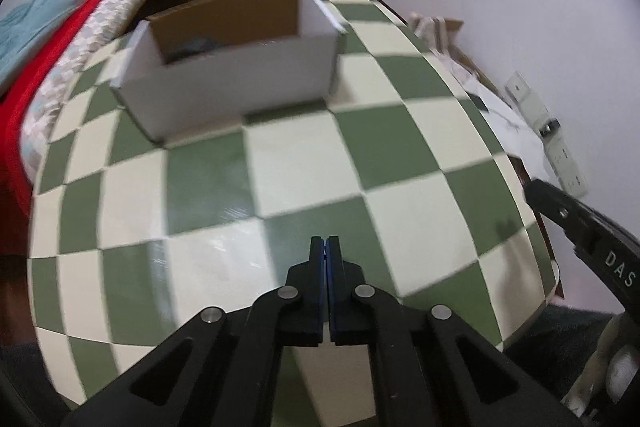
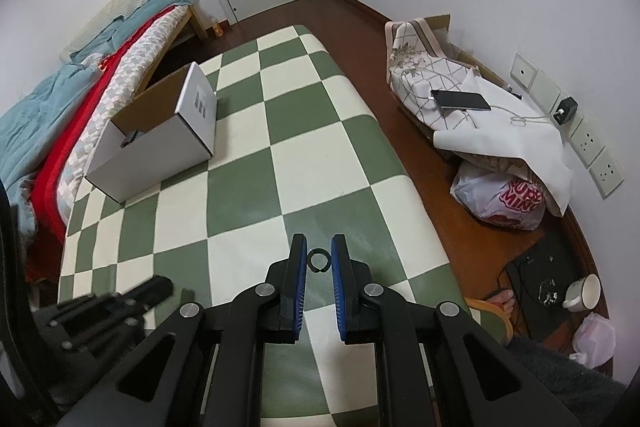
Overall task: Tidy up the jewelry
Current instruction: 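Carry the charm and ring into the box and open both tools, then lift both tools up and away from the box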
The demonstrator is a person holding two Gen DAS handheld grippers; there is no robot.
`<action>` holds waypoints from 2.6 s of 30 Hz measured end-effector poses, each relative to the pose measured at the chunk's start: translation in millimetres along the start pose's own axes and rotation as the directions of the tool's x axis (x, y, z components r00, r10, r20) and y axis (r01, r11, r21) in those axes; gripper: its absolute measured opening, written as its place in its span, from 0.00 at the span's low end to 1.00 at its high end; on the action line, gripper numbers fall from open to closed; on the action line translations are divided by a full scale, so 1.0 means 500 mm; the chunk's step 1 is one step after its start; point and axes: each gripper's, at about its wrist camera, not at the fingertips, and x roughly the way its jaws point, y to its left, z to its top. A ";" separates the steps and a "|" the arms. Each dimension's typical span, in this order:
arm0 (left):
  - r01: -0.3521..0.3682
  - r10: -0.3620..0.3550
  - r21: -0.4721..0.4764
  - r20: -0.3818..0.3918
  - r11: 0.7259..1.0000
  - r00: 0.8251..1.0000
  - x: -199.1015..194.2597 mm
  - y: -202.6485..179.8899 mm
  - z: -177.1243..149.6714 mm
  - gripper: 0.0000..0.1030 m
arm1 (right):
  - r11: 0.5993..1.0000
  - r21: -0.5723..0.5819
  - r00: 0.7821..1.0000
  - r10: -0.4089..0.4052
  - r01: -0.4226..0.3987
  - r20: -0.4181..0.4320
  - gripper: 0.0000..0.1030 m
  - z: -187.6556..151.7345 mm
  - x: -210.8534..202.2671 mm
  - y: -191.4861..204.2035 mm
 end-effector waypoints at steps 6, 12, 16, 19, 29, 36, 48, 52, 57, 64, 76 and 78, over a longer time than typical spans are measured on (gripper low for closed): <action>-0.009 0.013 -0.107 0.034 0.994 0.999 -0.041 0.090 0.027 0.00 | 1.000 0.000 0.999 0.029 -0.029 0.030 0.12 0.020 -0.024 0.013; 0.013 0.001 -0.177 0.080 0.984 0.997 -0.099 0.149 0.071 0.00 | 0.997 -0.017 0.997 0.072 -0.072 0.042 0.12 0.044 -0.037 0.045; 0.033 -0.009 -0.185 0.131 0.982 0.991 -0.132 0.174 0.149 0.00 | 0.990 -0.059 0.990 0.132 -0.128 0.055 0.12 0.103 -0.035 0.102; 0.043 -0.013 -0.194 0.154 0.980 0.988 -0.139 0.199 0.220 0.00 | 0.976 -0.105 0.979 0.197 -0.190 0.056 0.12 0.166 -0.019 0.174; 0.079 -0.083 -0.269 -0.004 0.960 0.997 -0.003 0.291 0.338 0.00 | 0.926 -0.099 0.922 0.344 -0.365 -0.176 0.13 0.303 0.152 0.337; 0.012 -0.029 -0.304 -0.053 0.953 0.998 0.015 0.315 0.346 0.13 | 0.939 -0.085 0.916 0.301 -0.333 -0.266 0.33 0.324 0.209 0.348; -0.248 0.248 -0.253 -0.032 0.935 0.968 -0.027 0.334 0.307 1.00 | 0.966 -0.260 0.968 -0.058 -0.008 -0.245 0.98 0.299 0.216 0.334; -0.278 0.282 -0.250 -0.020 0.928 0.959 -0.052 0.329 0.287 1.00 | 0.962 -0.272 0.965 -0.091 0.022 -0.245 1.00 0.286 0.202 0.332; -0.264 0.280 -0.258 0.028 0.930 0.960 -0.111 0.310 0.259 1.00 | 0.961 -0.274 0.975 -0.096 0.038 -0.201 1.00 0.275 0.137 0.336; -0.258 0.291 -0.251 0.101 0.933 0.952 -0.223 0.276 0.214 1.00 | 0.958 -0.279 0.988 -0.100 0.064 -0.119 1.00 0.256 0.007 0.343; -0.195 0.253 -0.250 0.225 0.948 0.941 -0.422 0.219 0.158 1.00 | 0.961 -0.271 0.998 -0.055 0.058 0.018 1.00 0.222 -0.242 0.352; -0.191 0.250 -0.250 0.232 0.949 0.940 -0.453 0.210 0.151 1.00 | 0.961 -0.269 0.998 -0.052 0.060 0.035 1.00 0.219 -0.282 0.351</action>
